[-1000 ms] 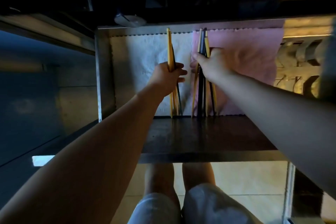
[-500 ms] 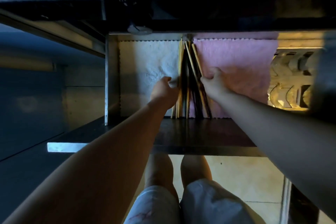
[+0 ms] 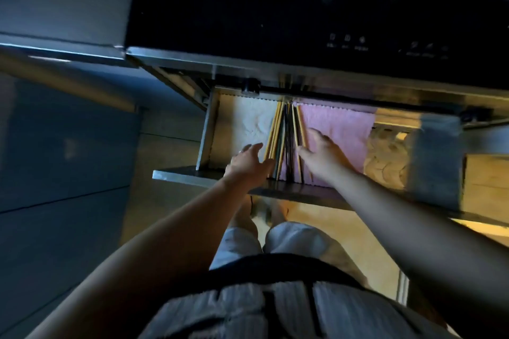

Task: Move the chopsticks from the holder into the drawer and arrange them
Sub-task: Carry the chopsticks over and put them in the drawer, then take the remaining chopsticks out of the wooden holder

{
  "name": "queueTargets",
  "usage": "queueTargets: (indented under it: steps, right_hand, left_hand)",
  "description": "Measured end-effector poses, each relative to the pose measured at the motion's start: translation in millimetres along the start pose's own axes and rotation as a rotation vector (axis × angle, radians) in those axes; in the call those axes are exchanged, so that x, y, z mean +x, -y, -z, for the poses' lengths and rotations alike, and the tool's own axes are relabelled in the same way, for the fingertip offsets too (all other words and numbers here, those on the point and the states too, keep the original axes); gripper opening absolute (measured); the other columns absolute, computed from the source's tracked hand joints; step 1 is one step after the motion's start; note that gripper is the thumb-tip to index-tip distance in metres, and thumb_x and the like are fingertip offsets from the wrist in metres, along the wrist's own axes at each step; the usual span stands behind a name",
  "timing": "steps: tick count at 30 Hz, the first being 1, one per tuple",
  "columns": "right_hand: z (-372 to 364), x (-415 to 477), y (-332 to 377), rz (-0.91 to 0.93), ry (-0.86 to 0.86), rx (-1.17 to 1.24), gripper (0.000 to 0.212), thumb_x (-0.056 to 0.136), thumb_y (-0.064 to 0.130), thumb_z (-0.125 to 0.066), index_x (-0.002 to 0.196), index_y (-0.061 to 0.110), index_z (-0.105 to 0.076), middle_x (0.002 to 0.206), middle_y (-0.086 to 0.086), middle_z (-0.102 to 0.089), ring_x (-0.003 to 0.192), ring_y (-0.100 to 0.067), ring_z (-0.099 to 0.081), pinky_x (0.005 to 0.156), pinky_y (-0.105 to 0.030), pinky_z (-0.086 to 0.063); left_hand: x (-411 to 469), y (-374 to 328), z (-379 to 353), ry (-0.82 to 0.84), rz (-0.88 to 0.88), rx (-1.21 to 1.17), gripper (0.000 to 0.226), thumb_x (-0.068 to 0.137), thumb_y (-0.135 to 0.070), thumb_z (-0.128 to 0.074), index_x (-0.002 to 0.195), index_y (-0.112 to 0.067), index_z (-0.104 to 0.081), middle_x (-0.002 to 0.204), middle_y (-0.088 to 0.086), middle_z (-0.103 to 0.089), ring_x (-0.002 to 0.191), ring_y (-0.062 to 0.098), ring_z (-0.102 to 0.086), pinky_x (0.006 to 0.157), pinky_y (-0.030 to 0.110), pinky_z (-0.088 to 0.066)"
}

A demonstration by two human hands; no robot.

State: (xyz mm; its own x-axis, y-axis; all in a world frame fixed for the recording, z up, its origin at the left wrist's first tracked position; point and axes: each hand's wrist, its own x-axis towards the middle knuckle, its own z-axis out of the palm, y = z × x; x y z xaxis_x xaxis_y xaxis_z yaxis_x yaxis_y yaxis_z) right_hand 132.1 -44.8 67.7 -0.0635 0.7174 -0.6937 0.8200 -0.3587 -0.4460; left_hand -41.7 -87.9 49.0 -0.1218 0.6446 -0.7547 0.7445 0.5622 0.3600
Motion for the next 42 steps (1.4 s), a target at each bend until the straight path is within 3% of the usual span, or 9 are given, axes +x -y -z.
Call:
queueTargets:
  steps: [3,7,11,19,29,42]
  right_hand:
    - [13.4,-24.4,15.1,0.162,-0.003,-0.129,0.059,0.091,0.047,-0.050,0.145,0.035,-0.028,0.145,-0.003,-0.045,0.116,-0.025,-0.056,0.091,-0.036,-0.049]
    - [29.5,-53.6,37.0,0.366,-0.038,-0.395,0.060,0.091,0.048,-0.048,0.146,0.034,-0.026,0.153,0.003,-0.032,0.141,-0.023,-0.029,0.113,-0.051,-0.027]
    - [35.1,-83.2,60.2,0.515,-0.074,-0.601,0.062,0.092,0.049,-0.045,0.146,0.035,-0.020,0.158,0.004,-0.020,0.147,-0.022,-0.012,0.116,-0.056,-0.011]
    - [1.7,-153.0,123.1,0.791,-0.124,-0.766,0.073,0.089,0.057,-0.042,0.150,0.039,-0.007,0.161,0.004,-0.009,0.149,-0.022,-0.001,0.118,-0.054,0.000]
    - [-141.0,-266.8,209.5,1.030,-0.079,-0.811,0.072,0.090,0.057,-0.042,0.150,0.039,-0.007,0.161,0.007,-0.006,0.148,-0.020,0.002,0.117,-0.054,0.003]
    - [-350.7,-423.7,285.6,1.437,0.131,-1.044,0.071,0.091,0.057,-0.042,0.150,0.039,-0.008,0.161,0.006,-0.011,0.149,-0.020,-0.003,0.117,-0.053,0.000]
  left_hand:
    - [-30.4,-2.1,19.9,-0.088,-0.025,0.015,0.064,0.092,-0.048,-0.051,0.150,-0.027,-0.034,0.156,0.004,-0.035,0.139,0.030,-0.038,0.112,0.046,-0.034]
    - [-73.5,-1.3,44.8,-0.278,-0.059,0.124,0.062,0.095,-0.052,-0.048,0.151,-0.034,-0.029,0.160,-0.002,-0.026,0.147,0.025,-0.023,0.118,0.048,-0.021]
    - [-120.2,13.0,60.5,-0.411,-0.080,0.146,0.062,0.096,-0.052,-0.046,0.151,-0.037,-0.025,0.163,-0.003,-0.017,0.150,0.025,-0.009,0.120,0.054,-0.008]
    - [-204.5,82.0,67.1,-0.661,-0.011,0.132,0.068,0.093,-0.064,-0.034,0.153,-0.040,-0.012,0.165,-0.004,0.002,0.151,0.024,0.010,0.118,0.054,0.006]
    - [-318.0,241.2,68.6,-0.873,0.159,0.030,0.068,0.092,-0.068,-0.031,0.152,-0.043,-0.012,0.165,-0.008,0.000,0.151,0.021,0.007,0.118,0.050,0.006]
    - [-478.8,441.6,9.5,-1.025,0.602,-0.295,0.067,0.095,-0.063,-0.032,0.154,-0.039,-0.010,0.165,-0.005,-0.001,0.151,0.022,0.007,0.119,0.051,0.004]
